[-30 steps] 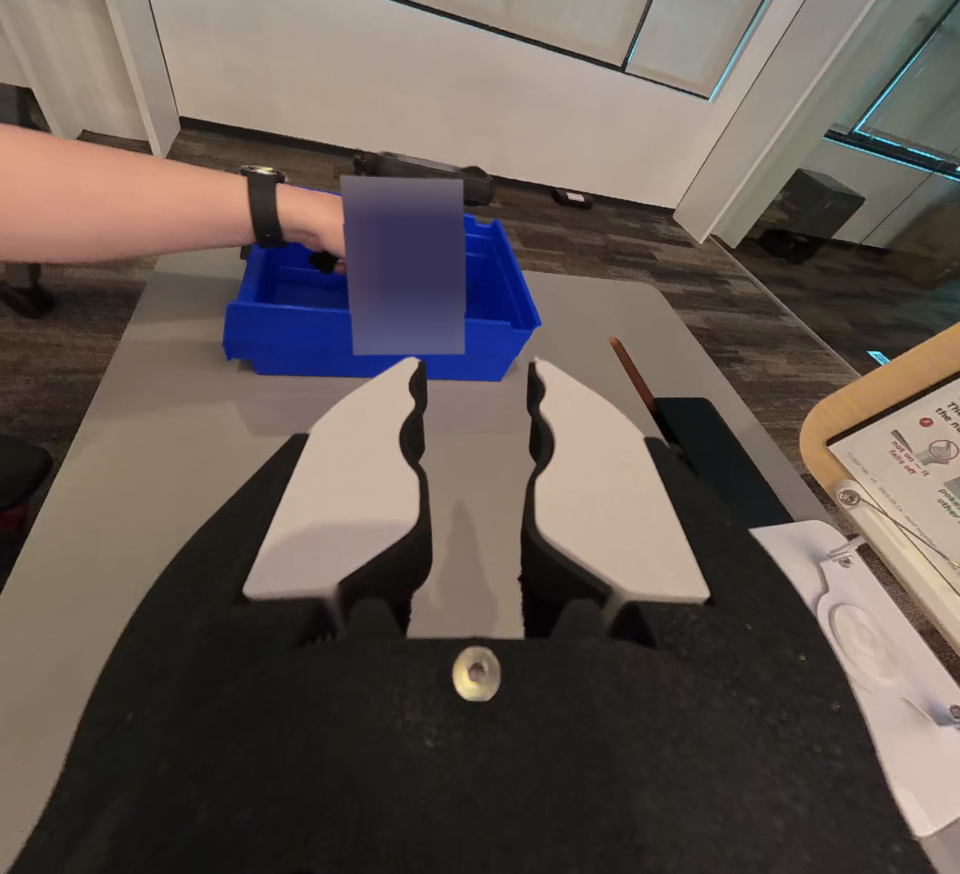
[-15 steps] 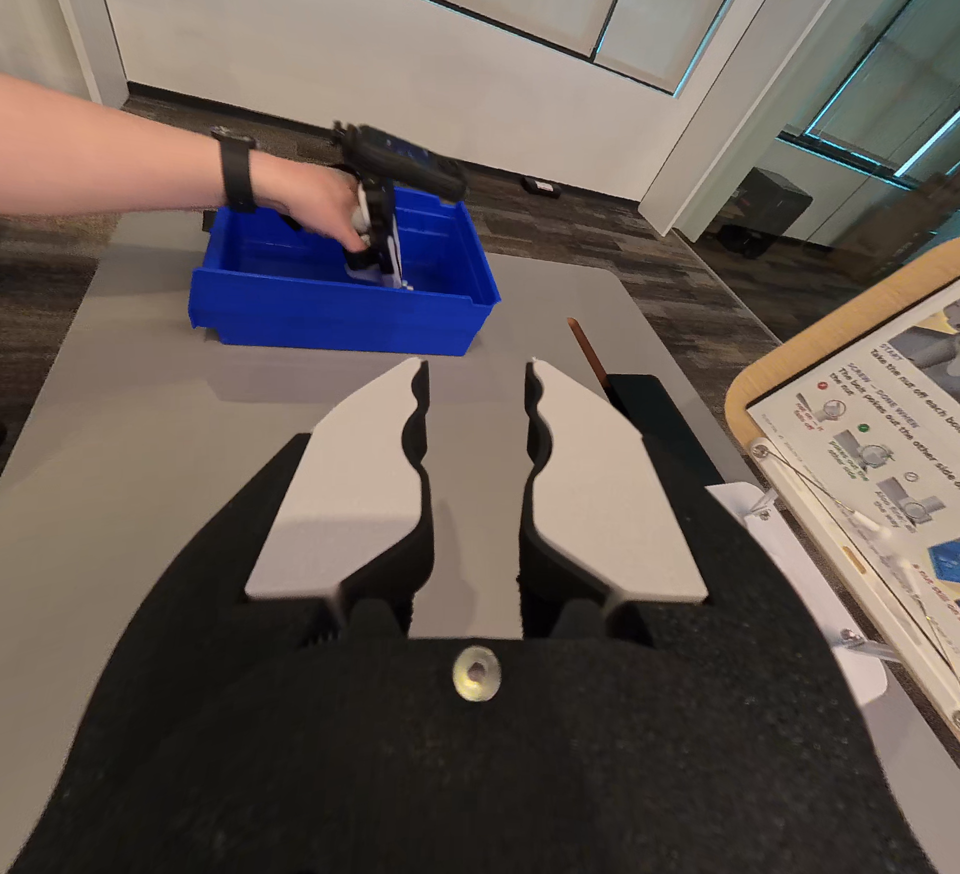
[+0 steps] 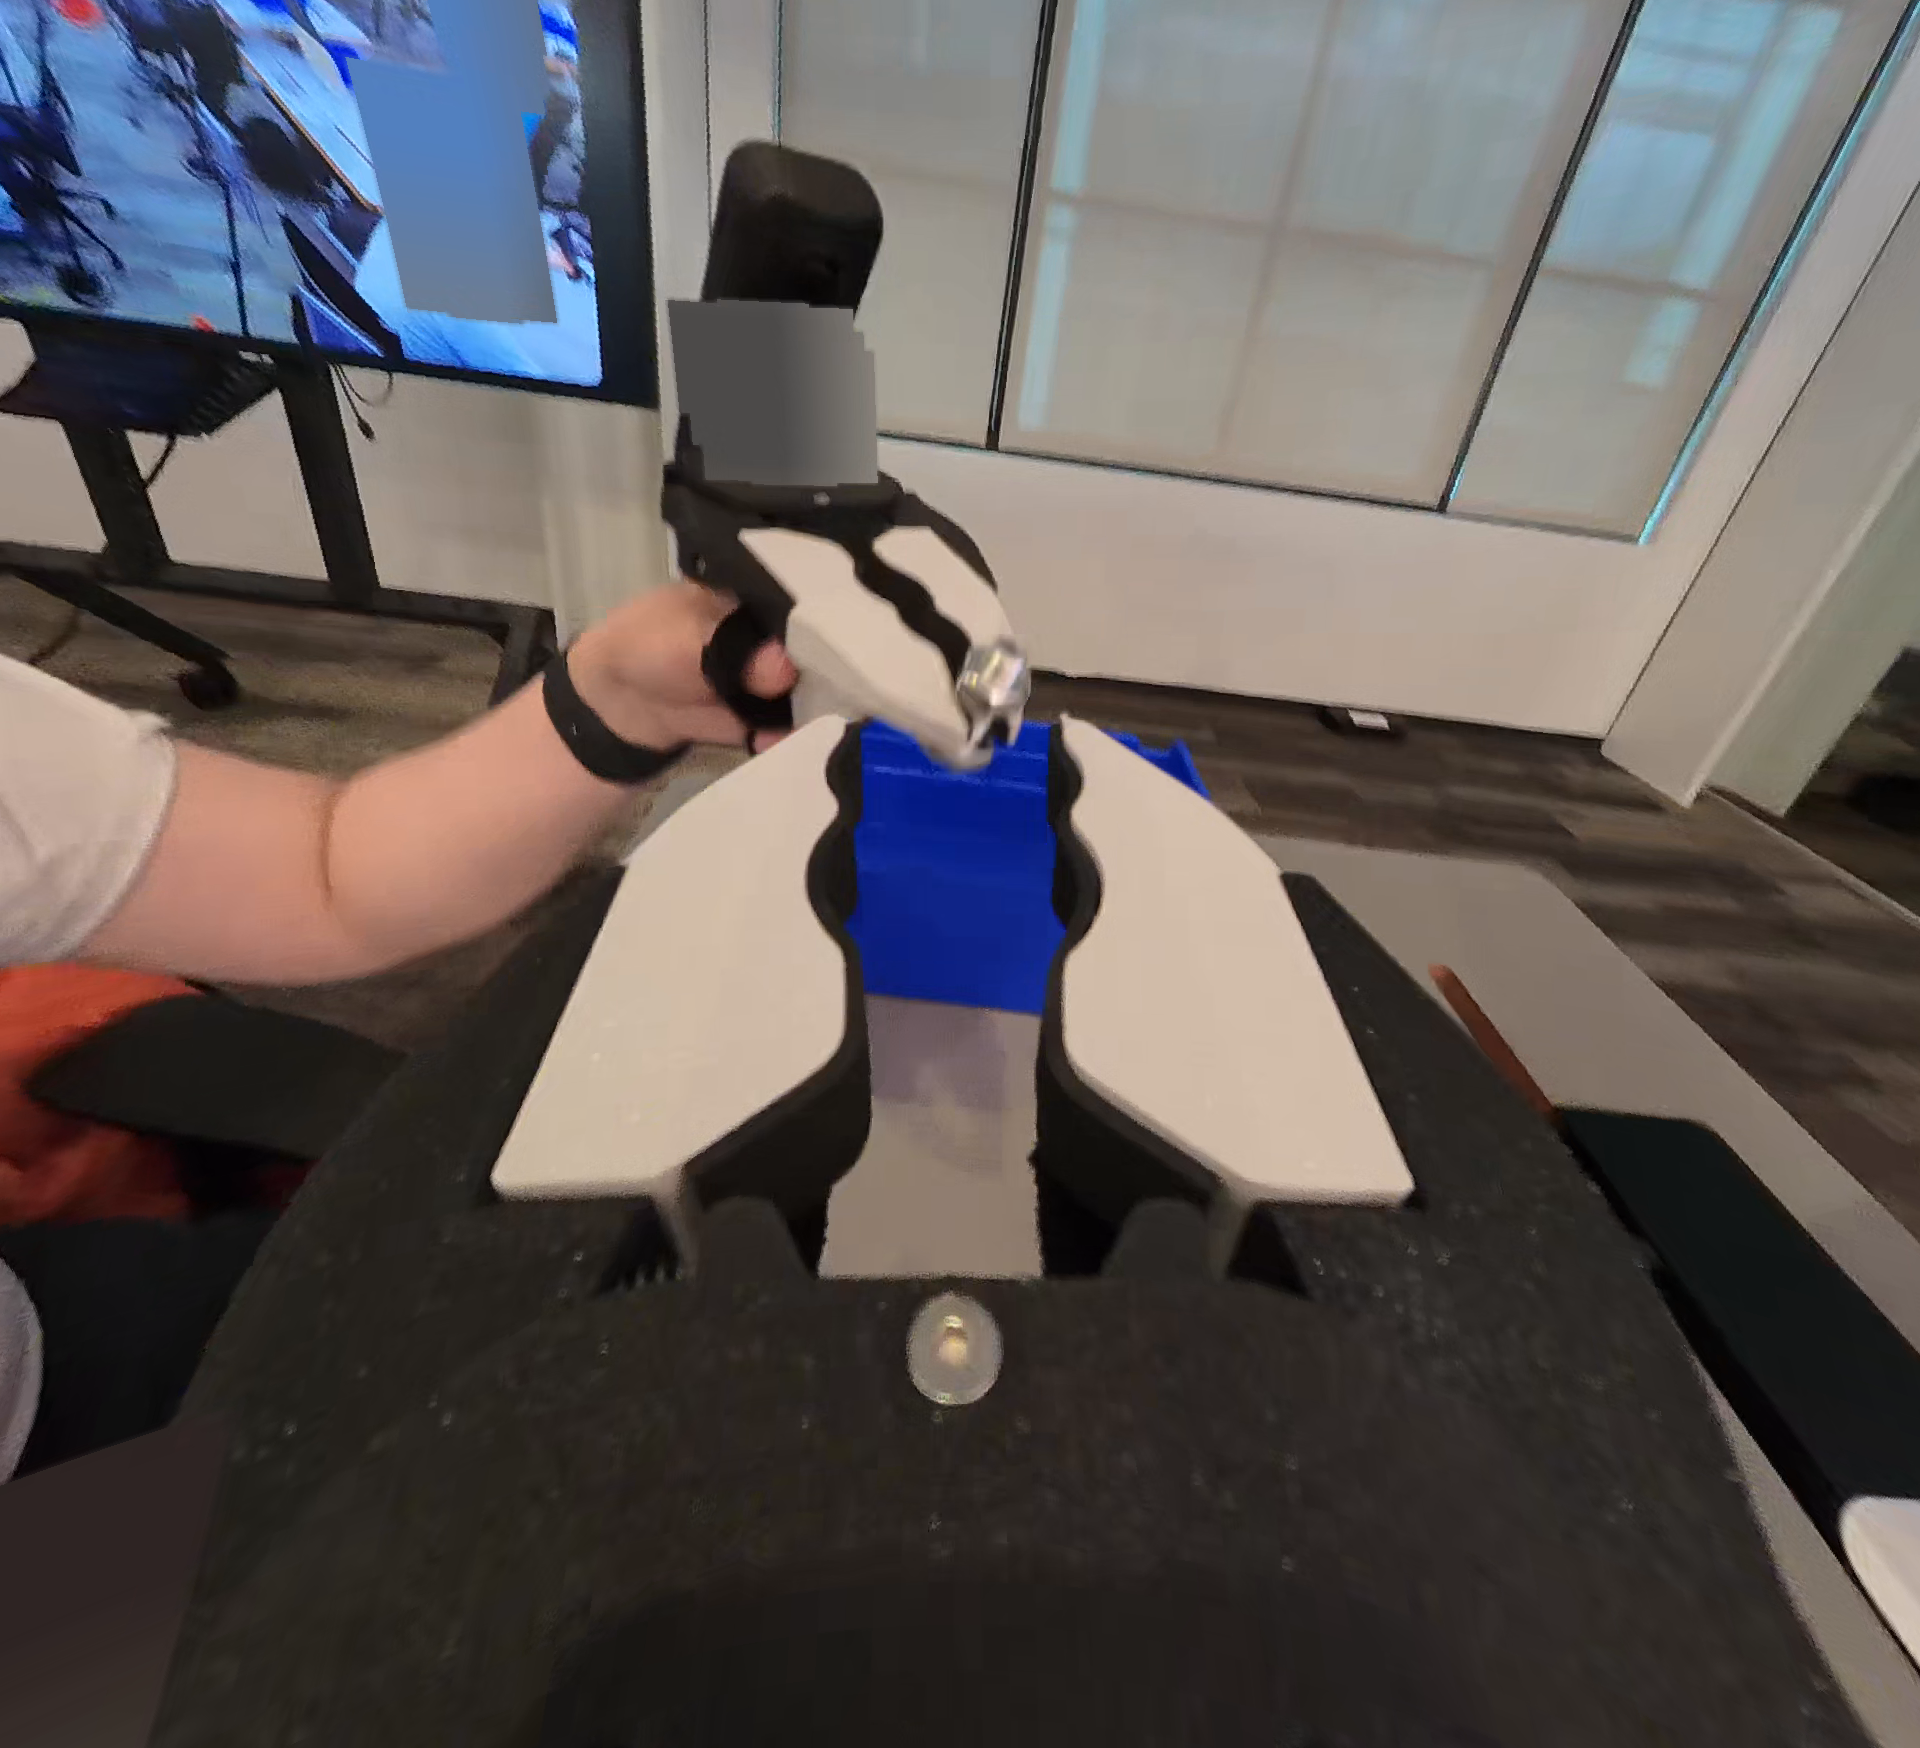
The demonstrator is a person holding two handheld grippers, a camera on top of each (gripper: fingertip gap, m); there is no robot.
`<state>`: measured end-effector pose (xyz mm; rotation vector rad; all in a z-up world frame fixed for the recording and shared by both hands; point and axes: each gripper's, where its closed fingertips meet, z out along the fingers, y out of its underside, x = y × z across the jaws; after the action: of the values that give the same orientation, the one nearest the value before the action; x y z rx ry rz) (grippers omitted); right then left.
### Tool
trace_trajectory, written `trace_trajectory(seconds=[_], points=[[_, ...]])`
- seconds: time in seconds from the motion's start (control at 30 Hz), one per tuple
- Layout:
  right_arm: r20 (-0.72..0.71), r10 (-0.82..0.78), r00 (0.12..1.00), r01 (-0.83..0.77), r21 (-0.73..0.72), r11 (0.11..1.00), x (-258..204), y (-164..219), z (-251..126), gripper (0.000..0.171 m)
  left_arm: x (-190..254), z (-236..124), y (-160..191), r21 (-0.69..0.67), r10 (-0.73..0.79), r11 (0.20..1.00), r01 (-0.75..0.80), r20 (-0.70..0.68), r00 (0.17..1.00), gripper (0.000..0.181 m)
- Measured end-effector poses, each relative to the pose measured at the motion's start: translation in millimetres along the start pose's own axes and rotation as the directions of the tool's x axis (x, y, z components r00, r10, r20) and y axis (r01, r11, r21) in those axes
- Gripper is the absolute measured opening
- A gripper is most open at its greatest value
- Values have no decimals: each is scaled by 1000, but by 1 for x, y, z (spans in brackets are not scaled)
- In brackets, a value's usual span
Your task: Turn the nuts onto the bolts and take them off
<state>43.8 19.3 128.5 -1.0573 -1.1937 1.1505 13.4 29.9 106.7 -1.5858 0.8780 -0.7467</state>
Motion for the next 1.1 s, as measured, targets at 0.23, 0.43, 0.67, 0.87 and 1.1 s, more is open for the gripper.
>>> trace_trajectory(seconds=[0.23,0.43,0.67,0.87,1.1], points=[[37,8,999,-11,79,997,-8,-32,-39,21,57,59,-34,116,59,993,-37,-194,979,9],[-26,-4,1000,7,121,993,4,-44,-56,23,64,66,-41,178,48,984,-1,-264,963,9],[45,6,999,-7,11,1000,-3,-24,-43,19,65,69,-40,178,69,984,-19,-277,958,9],[109,102,989,-107,44,993,-6,-26,-39,20,65,65,-39,176,59,984,-5,-301,952,9],[144,156,977,-168,74,983,-9,-29,-41,9,69,65,-33,162,79,986,-30,-304,950,9]])
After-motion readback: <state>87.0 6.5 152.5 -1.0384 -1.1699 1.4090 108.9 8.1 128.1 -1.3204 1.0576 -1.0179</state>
